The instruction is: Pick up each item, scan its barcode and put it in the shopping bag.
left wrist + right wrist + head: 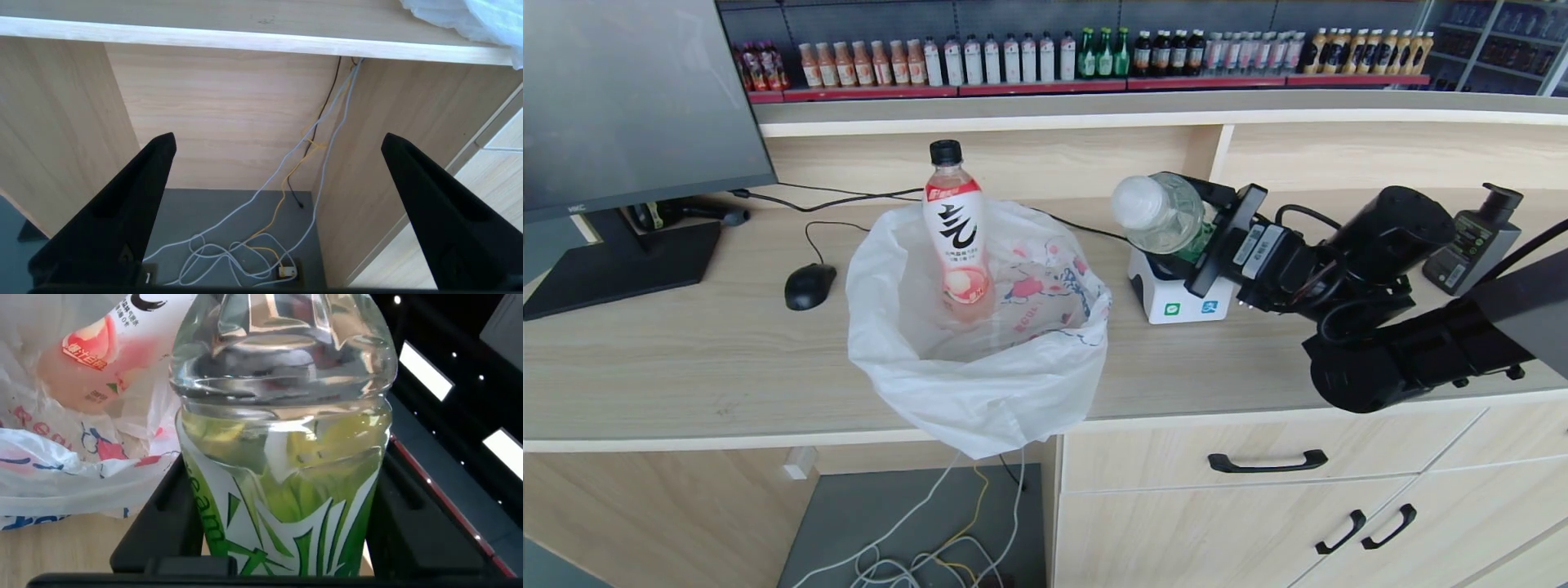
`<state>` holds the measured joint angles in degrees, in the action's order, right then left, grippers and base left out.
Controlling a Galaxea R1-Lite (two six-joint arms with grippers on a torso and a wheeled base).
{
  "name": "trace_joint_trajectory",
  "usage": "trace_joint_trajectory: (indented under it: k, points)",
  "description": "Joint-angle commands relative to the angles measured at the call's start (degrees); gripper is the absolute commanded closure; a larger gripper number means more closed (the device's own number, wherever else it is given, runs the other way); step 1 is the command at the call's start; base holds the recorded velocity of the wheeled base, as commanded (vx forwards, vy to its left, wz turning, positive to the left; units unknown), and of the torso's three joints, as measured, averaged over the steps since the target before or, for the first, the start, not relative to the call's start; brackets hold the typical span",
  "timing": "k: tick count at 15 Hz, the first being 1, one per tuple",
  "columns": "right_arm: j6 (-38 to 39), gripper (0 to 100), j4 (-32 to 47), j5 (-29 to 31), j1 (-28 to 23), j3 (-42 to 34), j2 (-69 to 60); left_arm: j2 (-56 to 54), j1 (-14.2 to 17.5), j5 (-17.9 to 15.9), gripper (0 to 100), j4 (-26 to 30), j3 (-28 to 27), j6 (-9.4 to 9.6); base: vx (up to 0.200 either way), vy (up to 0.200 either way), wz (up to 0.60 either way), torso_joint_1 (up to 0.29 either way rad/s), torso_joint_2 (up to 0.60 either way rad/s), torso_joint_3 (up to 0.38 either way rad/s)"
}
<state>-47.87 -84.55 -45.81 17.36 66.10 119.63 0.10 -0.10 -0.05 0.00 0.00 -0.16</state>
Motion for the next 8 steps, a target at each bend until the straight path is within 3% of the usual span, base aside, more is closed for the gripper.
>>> trace_joint_trajectory:
  k: [1,4,8]
  points:
    - [0.4,100,-2.1,2.0,0.0,-2.4,-0.6,0.0,0.0,0.0,0,0.0,0.0,-0.02,0.000,0.000,0.00,0.000,0.00,0.000]
    - [4.1,100,-5.4,6.8,0.1,-7.9,-3.6,0.0,0.0,0.0,0,0.0,0.0,-0.02,0.000,0.000,0.00,0.000,0.00,0.000]
    - [7.2,100,-5.4,9.4,2.1,-9.8,-8.3,0.0,0.0,0.0,0,0.0,0.0,-0.02,0.000,0.000,0.00,0.000,0.00,0.000]
